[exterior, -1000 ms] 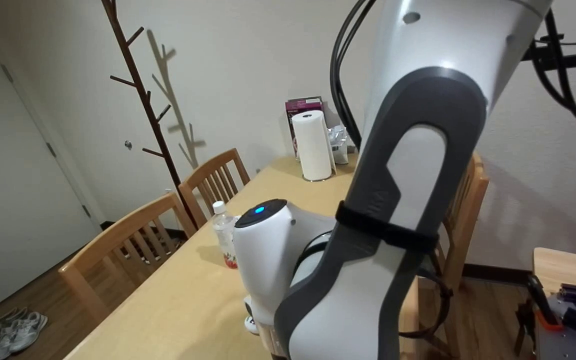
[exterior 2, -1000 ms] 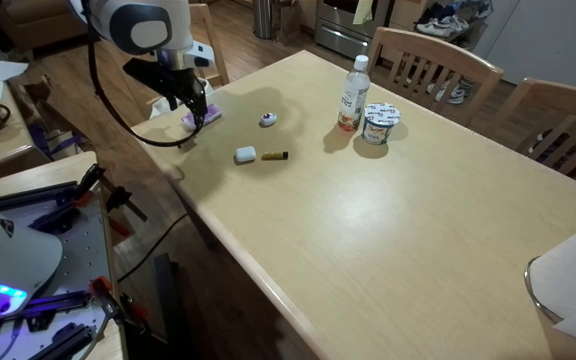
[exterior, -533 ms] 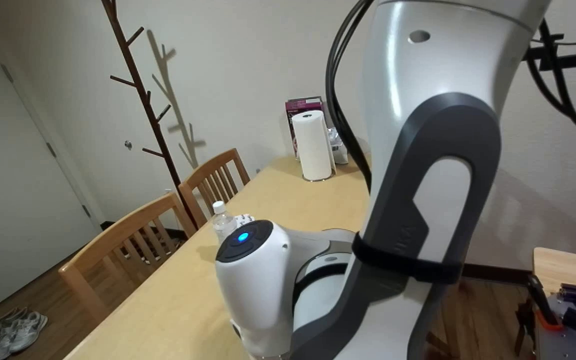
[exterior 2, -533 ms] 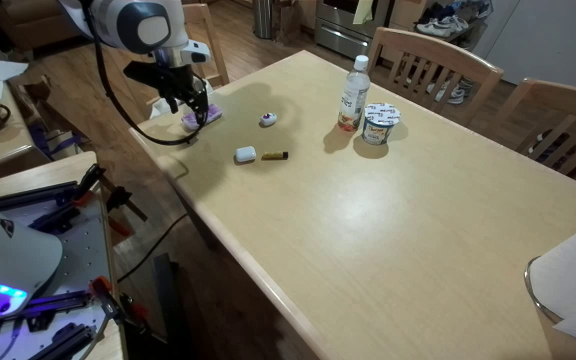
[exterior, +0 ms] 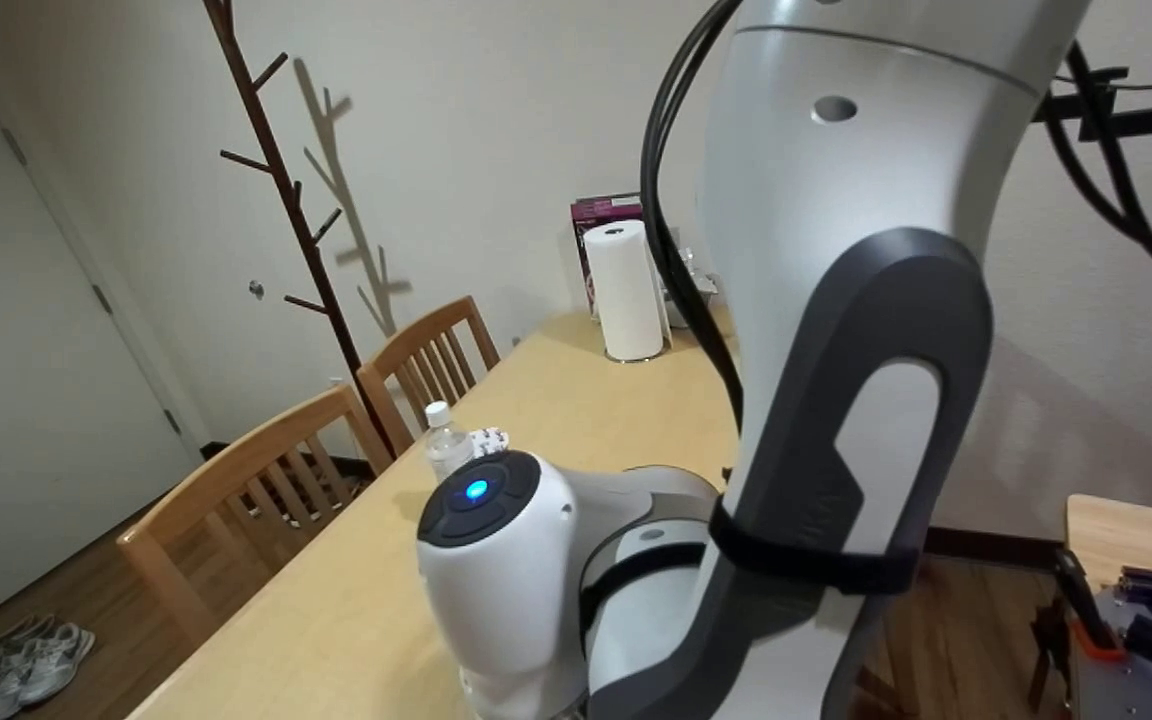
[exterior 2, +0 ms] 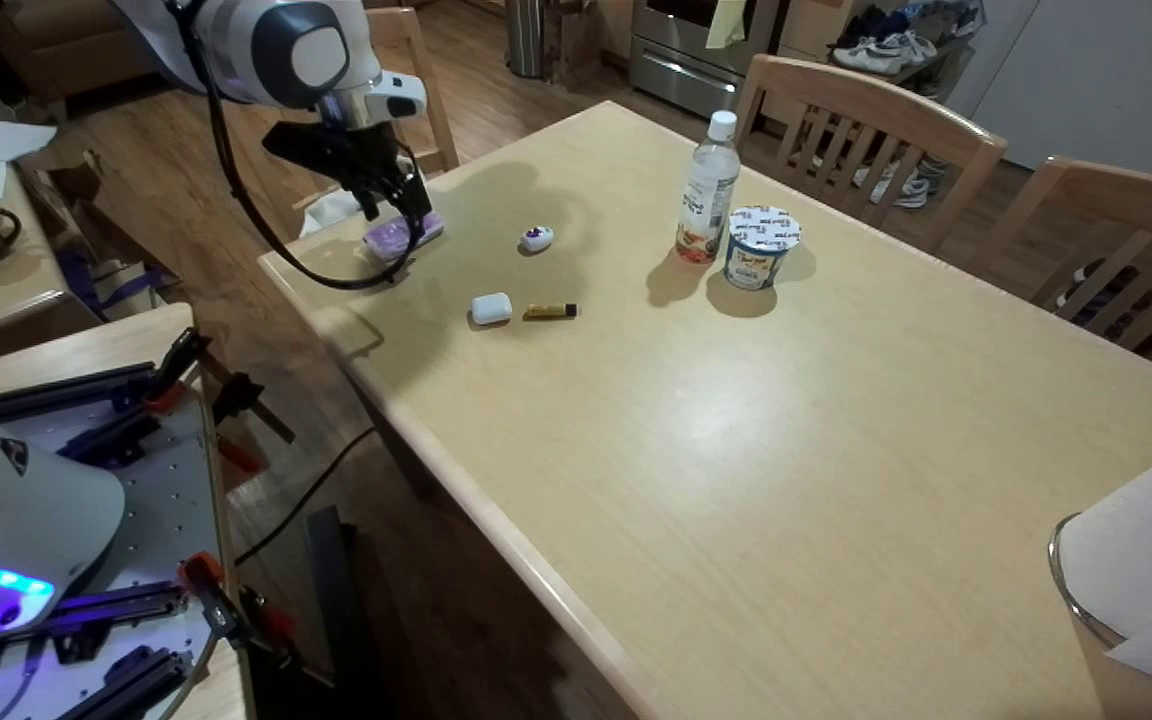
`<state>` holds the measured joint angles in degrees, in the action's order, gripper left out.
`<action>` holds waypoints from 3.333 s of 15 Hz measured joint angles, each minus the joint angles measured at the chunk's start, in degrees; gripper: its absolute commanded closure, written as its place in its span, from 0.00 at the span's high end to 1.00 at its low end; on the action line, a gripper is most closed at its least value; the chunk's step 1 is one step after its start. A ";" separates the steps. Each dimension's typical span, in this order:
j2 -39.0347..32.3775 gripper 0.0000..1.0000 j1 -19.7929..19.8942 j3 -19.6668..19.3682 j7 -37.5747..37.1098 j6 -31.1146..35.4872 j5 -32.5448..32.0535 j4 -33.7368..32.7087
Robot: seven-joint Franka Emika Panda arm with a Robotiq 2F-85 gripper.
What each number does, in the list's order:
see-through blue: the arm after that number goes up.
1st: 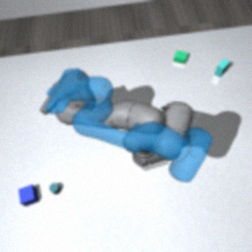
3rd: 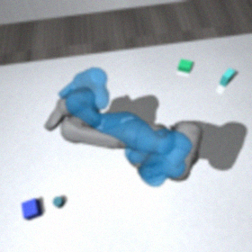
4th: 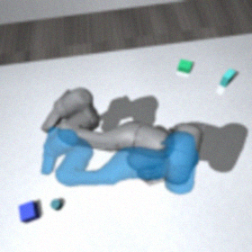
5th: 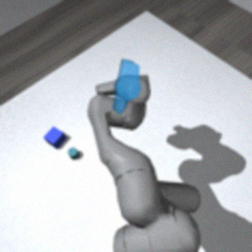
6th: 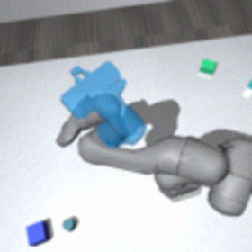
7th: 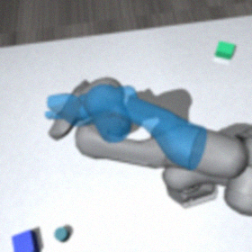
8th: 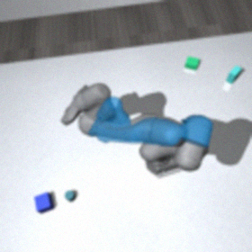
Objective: Move the purple pack slightly to the right
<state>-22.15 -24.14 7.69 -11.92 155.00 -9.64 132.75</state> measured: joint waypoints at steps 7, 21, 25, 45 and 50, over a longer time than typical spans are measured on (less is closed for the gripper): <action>-4.22 1.00 0.21 1.25 -2.84 4.82 3.13 -0.63; -2.82 0.06 1.63 3.60 2.31 -1.65 5.42 -2.31; 2.24 0.08 2.61 4.20 8.55 -14.34 4.67 -2.19; 10.30 0.07 9.98 8.25 53.89 -32.02 1.58 2.17; 11.06 0.09 10.66 7.99 60.84 -32.11 -0.12 3.86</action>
<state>-11.09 -13.48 15.68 48.93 122.89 -9.76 136.61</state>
